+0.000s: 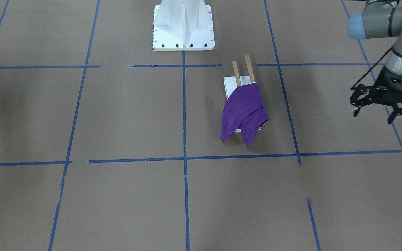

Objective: Hang towel on rack

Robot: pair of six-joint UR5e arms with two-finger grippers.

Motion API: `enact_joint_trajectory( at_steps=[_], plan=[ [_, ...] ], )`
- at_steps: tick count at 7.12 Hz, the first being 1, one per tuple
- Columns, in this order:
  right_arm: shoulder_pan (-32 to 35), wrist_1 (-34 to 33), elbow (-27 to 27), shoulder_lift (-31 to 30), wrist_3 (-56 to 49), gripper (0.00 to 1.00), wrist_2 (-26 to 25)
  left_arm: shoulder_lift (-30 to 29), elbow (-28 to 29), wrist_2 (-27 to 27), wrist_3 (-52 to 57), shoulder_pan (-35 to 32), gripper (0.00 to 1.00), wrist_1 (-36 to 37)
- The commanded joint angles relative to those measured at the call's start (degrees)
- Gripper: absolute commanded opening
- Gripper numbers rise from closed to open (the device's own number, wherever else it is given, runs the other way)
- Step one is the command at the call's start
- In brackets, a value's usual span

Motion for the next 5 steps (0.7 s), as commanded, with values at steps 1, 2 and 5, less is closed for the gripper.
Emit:
enact_joint_trajectory(
  at_steps=[1, 2, 5],
  plan=[
    [6.30, -0.21, -1.81, -8.44, -1.73, 1.00, 0.28, 0.22, 4.66, -8.77, 5.98, -13.57, 1.00, 11.30],
    [8.24, 0.49, -4.87, -11.26, -1.91, 1.00, 0.80, 2.22, 6.25, -8.87, 6.42, -18.41, 1.00, 11.51],
    [9.75, 0.58, -4.46, -13.84, -2.17, 1.00, 2.30, 3.90, 6.70, -11.31, 17.77, -22.04, 1.00, 22.65]
  ],
)
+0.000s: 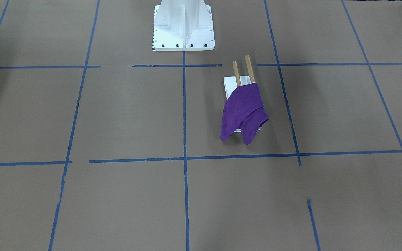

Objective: Hang towel on rack

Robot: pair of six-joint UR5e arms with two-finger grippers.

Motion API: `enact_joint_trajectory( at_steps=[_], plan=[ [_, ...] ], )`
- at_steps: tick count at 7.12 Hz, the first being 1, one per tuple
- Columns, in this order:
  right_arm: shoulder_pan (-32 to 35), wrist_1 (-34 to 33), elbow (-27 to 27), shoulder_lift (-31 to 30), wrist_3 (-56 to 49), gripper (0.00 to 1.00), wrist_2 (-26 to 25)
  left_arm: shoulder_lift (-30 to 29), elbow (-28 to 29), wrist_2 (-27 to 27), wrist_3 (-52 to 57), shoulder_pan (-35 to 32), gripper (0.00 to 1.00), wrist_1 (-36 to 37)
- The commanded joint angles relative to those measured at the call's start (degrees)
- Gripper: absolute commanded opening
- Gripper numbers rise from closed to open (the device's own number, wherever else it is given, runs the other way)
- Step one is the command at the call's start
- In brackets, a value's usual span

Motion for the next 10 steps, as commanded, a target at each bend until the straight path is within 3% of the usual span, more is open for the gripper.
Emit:
enact_joint_trajectory(
  at_steps=[1, 4, 10],
  plan=[
    [0.33, 0.10, 0.41, -0.41, 0.16, 1.00, 0.22, 3.18, 0.06, -6.00, 9.79, -3.95, 1.00, 3.76],
    [0.33, 0.01, 3.31, 0.03, 0.33, 1.00, 0.49, 5.13, -0.47, -8.06, 9.82, -6.42, 1.00, 4.19],
    [0.15, 0.19, 3.06, -0.05, -0.10, 1.00, 0.22, 4.00, -0.83, -7.97, 9.91, -6.07, 1.00, 3.40]
  ],
)
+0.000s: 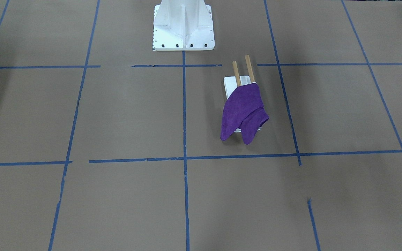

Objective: Hang towel on rack

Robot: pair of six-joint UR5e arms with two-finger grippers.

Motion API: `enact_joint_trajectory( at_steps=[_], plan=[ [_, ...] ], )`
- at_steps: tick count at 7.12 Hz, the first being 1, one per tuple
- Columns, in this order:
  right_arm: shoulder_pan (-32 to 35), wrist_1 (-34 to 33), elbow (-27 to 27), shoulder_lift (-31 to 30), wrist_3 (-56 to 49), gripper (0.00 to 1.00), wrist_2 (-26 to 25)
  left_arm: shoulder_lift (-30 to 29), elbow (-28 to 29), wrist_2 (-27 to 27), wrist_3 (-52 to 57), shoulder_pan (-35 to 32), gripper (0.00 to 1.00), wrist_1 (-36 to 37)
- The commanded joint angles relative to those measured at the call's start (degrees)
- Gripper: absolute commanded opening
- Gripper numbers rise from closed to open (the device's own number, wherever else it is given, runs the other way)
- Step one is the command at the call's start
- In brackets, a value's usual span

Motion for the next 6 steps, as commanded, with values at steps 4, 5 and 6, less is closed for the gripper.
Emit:
enact_joint_trajectory(
  at_steps=[4, 5, 6],
  plan=[
    [-0.03, -0.09, -0.45, -0.33, -0.18, 1.00, -0.21, 0.24, 0.02, 0.06, 0.01, 0.04, 1.00, 0.08],
    [-0.03, 0.00, -0.45, -0.33, -0.18, 1.00, -0.21, 0.24, 0.11, 0.06, 0.01, 0.04, 1.00, 0.08],
    [-0.03, 0.00, -0.45, -0.33, -0.10, 1.00, -0.21, 0.24, 0.11, 0.06, 0.01, 0.04, 1.00, 0.08]
  ],
)
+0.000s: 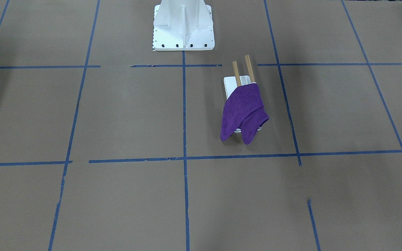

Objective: Hang towel on rack

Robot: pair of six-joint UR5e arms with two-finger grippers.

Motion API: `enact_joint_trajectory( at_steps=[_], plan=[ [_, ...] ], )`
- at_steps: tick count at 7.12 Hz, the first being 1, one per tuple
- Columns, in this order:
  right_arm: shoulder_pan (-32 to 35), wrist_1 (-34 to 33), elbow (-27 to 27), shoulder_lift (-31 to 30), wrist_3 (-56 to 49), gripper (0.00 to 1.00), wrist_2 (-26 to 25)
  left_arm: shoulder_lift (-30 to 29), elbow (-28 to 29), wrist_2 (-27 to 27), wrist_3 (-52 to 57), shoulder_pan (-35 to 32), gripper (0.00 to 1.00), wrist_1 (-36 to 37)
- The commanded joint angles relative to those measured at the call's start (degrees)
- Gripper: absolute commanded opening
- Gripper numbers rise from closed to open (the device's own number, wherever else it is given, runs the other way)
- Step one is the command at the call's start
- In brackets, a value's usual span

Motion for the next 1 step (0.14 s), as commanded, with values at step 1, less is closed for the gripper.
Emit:
enact_joint_trajectory(
  at_steps=[1],
  plan=[
    [0.00, 0.02, 0.00, -0.02, -0.02, 1.00, 0.00, 0.00, 0.13, 0.01, 0.00, 0.00, 1.00, 0.00]
  ],
)
